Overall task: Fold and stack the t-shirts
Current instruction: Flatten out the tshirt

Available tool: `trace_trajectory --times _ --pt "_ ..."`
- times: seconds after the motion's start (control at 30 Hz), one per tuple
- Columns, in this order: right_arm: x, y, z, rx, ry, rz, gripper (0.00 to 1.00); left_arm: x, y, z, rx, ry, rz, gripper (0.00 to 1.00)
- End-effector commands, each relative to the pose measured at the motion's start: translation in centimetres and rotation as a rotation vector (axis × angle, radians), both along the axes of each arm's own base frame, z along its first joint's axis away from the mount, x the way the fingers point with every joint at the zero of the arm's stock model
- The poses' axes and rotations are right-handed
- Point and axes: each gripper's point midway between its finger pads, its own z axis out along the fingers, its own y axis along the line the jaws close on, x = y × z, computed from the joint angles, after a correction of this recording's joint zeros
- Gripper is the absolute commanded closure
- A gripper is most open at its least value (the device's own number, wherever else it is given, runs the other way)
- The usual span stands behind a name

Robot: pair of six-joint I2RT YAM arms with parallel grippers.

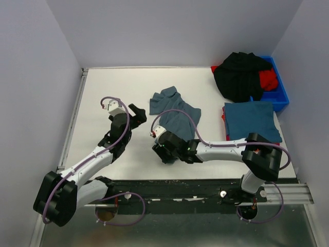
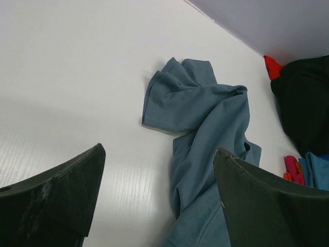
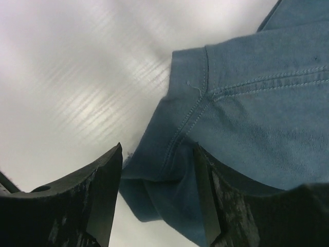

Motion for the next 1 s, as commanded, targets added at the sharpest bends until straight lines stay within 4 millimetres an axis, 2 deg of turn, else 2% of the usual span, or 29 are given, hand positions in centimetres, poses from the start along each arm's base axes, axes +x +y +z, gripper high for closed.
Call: trace_trajectory --times 0.0,0.07,0.13,0.2,0.23,0.33,0.43,0.57,0.67,0.73,0.8,0.87,0.9,0.97 --pt "0.5 -0.3 -0.4 -0.056 -0.037 -0.014 0.37 0.1 -0.3 -0.6 0.025 0.021 -0.028 0.06" --pt "0.9 -0.6 -0.3 -0.067 -0.049 -0.032 0.56 0.1 -0.5 -0.7 0.027 0.023 -0.039 0.07" --pt "1.3 -0.9 0.5 -0.064 -0.073 -0.058 0.82 0.1 -0.5 -0.8 0.031 0.029 -0.041 0.07" --pt "1.7 -1.2 1.9 -0.037 -0.102 -0.082 0.96 0.1 -0.7 -0.8 0.03 0.028 -0.051 0.07" --pt "1.8 -1.1 3.0 -0.008 -0.118 -0.09 0.99 0.2 -0.8 -0.8 0.031 0.027 -0.056 0.07" --pt "3.0 -1.6 6.4 0.053 -0.186 -0.149 0.99 0.2 -1.3 -0.8 0.038 0.024 -0.082 0.07" --pt "4.5 -2.2 10.6 0.11 -0.25 -0.215 0.99 0.3 -2.2 -0.8 0.032 0.017 -0.132 0.09" --pt "6.8 -4.9 16.5 0.222 -0.309 -0.322 0.99 0.4 -3.4 -1.1 0.033 0.025 -0.189 0.1" --pt "9.5 -10.1 20.9 0.342 -0.323 -0.5 0.99 0.6 -4.0 -1.3 0.037 0.029 -0.22 0.1" --pt "11.0 -15.0 22.2 0.405 -0.328 -0.655 0.99 0.6 -4.6 -1.2 0.038 0.024 -0.252 0.09" --pt "11.4 -20.0 22.6 0.454 -0.363 -0.82 0.99 0.6 -5.2 -1.4 0.036 0.028 -0.284 0.1" --pt "10.9 -24.5 22.2 0.481 -0.407 -0.983 0.99 0.6 -5.6 -1.7 0.037 0.039 -0.3 0.1" --pt "10.3 -26.2 21.6 0.499 -0.416 -1.042 0.99 0.7 -5.8 -1.8 0.039 0.045 -0.308 0.09" --pt "9.4 -28.4 20.2 0.52 -0.418 -1.109 0.99 0.8 -6.4 -2.3 0.041 0.059 -0.334 0.09"
